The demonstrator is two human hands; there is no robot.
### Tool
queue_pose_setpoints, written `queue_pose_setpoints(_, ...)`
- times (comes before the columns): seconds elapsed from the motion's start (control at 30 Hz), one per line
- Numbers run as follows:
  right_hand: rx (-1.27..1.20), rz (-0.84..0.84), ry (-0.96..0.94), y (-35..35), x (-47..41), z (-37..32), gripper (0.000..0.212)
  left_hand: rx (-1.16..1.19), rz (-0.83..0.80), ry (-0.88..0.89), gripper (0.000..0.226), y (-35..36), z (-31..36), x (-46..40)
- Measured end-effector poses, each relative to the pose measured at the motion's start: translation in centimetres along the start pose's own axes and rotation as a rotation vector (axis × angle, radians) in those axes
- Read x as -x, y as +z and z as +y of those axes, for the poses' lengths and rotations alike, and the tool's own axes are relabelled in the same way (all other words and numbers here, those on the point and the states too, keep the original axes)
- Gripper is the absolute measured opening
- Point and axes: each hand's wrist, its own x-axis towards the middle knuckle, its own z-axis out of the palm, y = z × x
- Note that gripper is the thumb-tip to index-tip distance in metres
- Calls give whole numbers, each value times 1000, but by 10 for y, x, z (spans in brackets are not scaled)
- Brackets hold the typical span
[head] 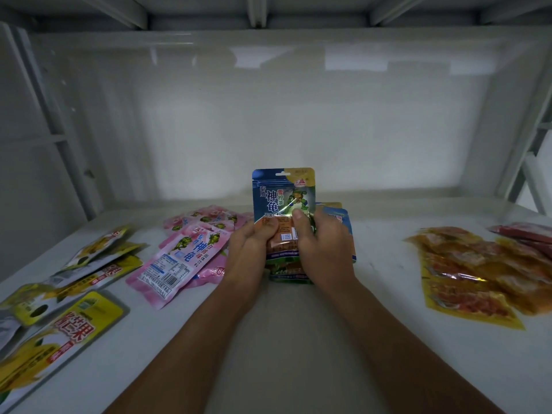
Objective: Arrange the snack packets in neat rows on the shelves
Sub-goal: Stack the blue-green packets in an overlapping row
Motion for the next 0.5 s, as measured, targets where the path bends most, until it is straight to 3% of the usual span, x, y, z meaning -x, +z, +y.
queue_pose_setpoints(0.1,-1,6,8,1,0,-1,36,-2,-40,29,19,0,-1,2)
queue_pose_setpoints(0.27,-49,-40,72,-6,1,-6,49,37,-6,24,18,-2,-1,1)
queue_pose_setpoints(0.4,201,-51,55,-12,3,-8,48,48,53,16,19,0,-2,-1)
queue_pose_setpoints(0.5,152,-40,83,-11,3,-9,49,28,16,29,23,-1,-3,-1)
